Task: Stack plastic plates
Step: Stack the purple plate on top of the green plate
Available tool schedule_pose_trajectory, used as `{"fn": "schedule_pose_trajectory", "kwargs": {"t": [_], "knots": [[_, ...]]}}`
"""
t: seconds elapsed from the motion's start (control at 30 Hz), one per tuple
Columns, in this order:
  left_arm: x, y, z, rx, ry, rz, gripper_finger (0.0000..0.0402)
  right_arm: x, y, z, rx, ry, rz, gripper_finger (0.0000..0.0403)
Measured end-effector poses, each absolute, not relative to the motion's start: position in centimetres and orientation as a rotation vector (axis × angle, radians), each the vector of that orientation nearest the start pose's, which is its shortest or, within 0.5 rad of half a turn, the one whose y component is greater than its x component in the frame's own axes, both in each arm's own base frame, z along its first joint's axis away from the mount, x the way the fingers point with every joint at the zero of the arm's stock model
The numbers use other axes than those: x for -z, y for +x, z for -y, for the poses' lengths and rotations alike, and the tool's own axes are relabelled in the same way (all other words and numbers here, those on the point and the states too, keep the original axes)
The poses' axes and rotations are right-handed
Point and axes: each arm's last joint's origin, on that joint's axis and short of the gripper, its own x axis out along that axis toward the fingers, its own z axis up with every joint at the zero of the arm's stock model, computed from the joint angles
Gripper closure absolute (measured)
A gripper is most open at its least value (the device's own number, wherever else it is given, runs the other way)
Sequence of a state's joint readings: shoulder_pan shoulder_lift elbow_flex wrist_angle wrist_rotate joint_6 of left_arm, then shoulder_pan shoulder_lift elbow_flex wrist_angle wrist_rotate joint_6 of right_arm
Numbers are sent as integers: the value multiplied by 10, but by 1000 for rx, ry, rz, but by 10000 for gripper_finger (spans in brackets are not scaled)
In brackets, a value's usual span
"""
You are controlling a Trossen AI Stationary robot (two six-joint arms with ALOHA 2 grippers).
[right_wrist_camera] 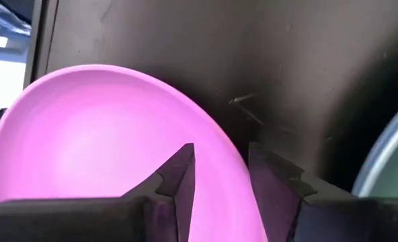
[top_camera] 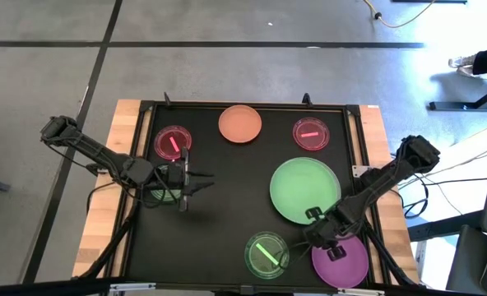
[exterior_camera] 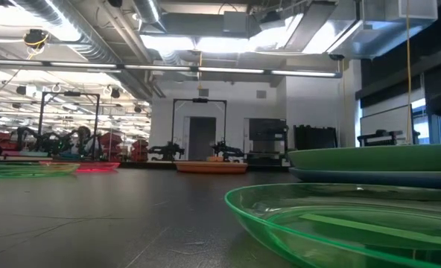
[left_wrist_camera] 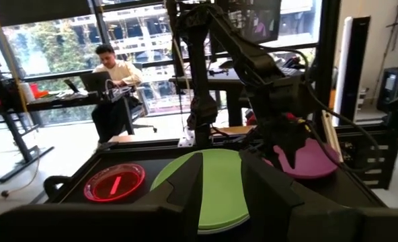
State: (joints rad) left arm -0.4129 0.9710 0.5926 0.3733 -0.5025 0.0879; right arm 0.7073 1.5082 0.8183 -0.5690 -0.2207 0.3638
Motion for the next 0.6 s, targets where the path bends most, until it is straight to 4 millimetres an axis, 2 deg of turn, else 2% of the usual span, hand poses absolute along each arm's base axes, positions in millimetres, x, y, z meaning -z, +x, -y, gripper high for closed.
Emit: {"fn": "schedule_pose_trajectory", "kwargs": {"t": [0.17,0.33,0.6], "knots": [[-286,202,74,-64,90,-7,305,-164,192,-173,-550,-24,-1387,286],[-286,202,74,-63,90,-7,305,-162,192,-172,-542,-29,-1390,328],[-286,202,74,-63,89,-7,305,-148,194,-175,-549,-28,-1461,382]]}}
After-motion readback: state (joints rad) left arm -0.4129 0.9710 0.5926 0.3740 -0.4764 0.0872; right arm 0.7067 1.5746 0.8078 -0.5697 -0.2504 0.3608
